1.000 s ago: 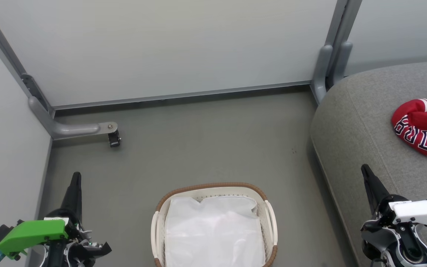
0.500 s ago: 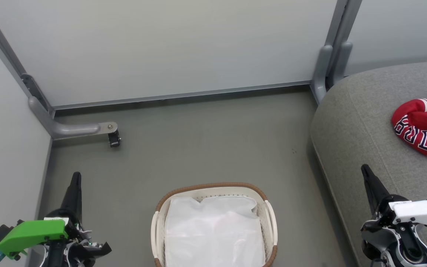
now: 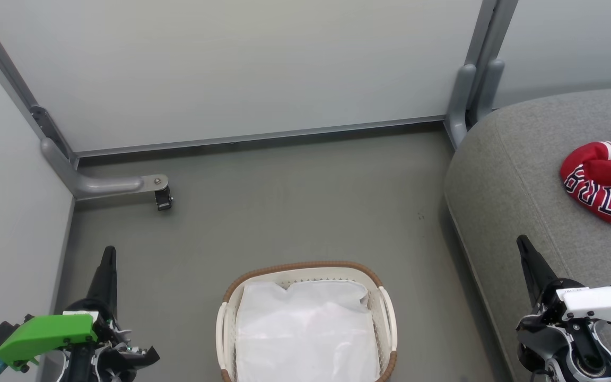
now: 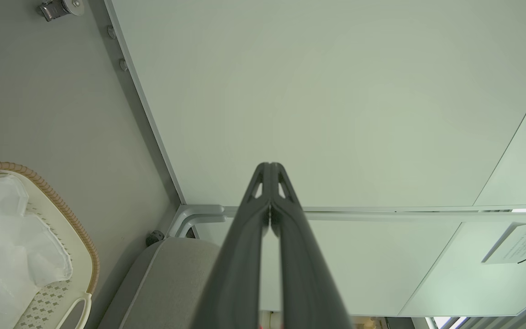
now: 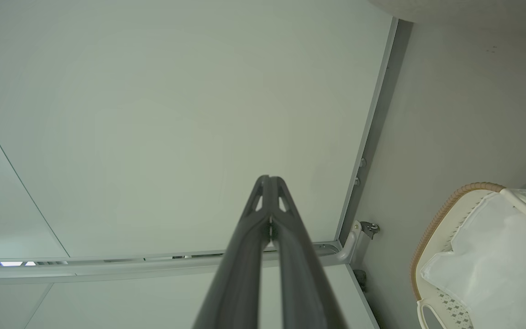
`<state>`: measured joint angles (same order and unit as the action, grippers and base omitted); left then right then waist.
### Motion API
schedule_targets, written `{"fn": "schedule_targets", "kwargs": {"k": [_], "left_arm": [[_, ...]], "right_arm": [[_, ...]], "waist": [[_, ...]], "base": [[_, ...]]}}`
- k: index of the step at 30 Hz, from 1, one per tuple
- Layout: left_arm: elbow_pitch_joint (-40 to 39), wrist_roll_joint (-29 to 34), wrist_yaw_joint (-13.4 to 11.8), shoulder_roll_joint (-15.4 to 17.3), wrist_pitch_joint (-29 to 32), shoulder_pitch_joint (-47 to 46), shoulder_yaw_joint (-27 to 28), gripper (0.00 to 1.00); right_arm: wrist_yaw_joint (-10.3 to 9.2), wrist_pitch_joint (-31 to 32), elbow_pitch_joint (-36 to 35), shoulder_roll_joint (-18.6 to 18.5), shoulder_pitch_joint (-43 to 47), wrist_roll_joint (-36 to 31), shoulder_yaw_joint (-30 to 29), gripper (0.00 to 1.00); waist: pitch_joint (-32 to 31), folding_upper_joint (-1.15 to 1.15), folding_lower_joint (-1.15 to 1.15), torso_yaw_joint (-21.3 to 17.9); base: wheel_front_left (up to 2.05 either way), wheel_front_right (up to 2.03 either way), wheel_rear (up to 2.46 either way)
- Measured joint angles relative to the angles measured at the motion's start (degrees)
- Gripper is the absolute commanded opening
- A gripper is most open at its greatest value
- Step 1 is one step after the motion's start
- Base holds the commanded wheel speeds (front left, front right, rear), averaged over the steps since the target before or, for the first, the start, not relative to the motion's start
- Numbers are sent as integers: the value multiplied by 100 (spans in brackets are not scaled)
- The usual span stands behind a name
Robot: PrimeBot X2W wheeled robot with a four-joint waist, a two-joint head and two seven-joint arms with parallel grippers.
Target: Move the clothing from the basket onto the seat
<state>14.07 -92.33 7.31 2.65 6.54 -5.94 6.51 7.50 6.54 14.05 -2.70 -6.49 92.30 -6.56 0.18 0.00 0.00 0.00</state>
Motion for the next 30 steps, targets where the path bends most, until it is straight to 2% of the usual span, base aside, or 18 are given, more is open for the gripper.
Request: {"fn": "schedule_targets", "kwargs": {"k": [30], "left_arm": [[0,0,0,1,0,0,0,0]], "right_arm": [[0,0,0,0,0,0,0,0]], "waist": [[0,0,0,0]], "base": [[0,0,0]]}}
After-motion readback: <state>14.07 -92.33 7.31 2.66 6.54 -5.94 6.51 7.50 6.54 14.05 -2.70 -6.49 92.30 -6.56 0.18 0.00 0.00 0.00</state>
